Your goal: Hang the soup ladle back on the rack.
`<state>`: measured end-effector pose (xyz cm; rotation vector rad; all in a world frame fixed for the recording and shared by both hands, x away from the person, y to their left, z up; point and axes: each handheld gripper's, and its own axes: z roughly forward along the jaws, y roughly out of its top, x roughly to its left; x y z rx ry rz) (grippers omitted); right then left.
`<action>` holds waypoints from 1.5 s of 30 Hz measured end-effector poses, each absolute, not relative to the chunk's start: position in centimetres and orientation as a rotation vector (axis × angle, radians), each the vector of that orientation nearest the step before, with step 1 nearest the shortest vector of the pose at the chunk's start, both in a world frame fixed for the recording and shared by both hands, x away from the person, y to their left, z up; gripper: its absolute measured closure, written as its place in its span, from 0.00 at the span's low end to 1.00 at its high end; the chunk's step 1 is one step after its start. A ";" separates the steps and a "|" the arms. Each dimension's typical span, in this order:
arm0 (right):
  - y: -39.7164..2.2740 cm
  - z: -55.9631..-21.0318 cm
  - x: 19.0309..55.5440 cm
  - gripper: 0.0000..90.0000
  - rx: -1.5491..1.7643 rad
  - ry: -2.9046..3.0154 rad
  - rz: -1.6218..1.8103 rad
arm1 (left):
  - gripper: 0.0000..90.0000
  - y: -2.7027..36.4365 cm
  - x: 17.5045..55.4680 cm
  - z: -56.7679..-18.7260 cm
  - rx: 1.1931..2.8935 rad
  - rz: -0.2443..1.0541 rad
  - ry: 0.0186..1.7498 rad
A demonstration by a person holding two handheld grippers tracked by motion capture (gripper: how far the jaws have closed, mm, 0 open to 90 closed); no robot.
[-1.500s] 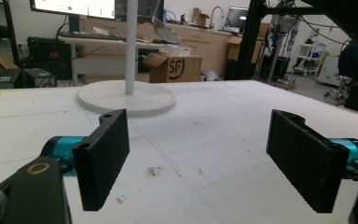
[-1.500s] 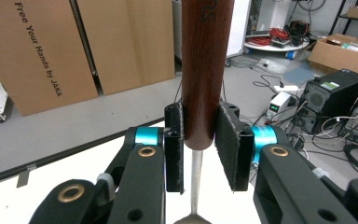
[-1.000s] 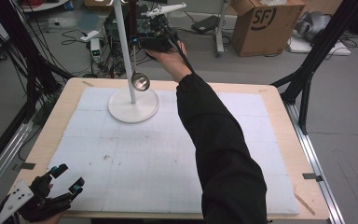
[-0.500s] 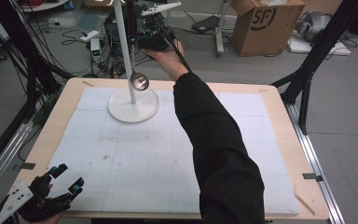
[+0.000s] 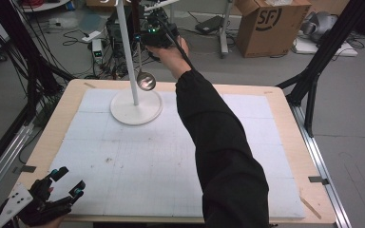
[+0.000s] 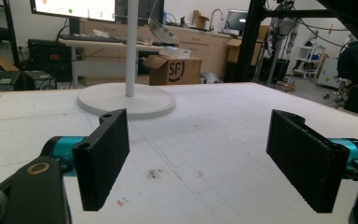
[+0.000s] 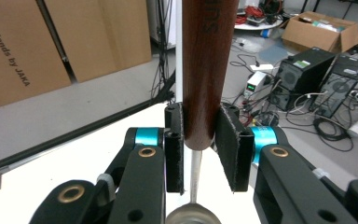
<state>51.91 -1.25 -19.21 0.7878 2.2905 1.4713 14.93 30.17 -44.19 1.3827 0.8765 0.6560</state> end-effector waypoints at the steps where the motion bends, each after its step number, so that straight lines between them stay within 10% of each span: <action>1: -1.2 -19.2 51.9 0.81 0.788 2.294 1.477 | 0.24 30.2 14.9 -44.2 1.383 0.657 0.878; 35: 0.0 -19.6 52.4 0.81 0.782 2.301 1.473 | 0.24 30.3 14.8 -44.2 1.379 0.661 0.877; 45: -1.6 -20.9 51.7 0.59 0.842 2.273 1.532 | 0.24 30.1 14.8 -44.2 1.389 0.651 0.869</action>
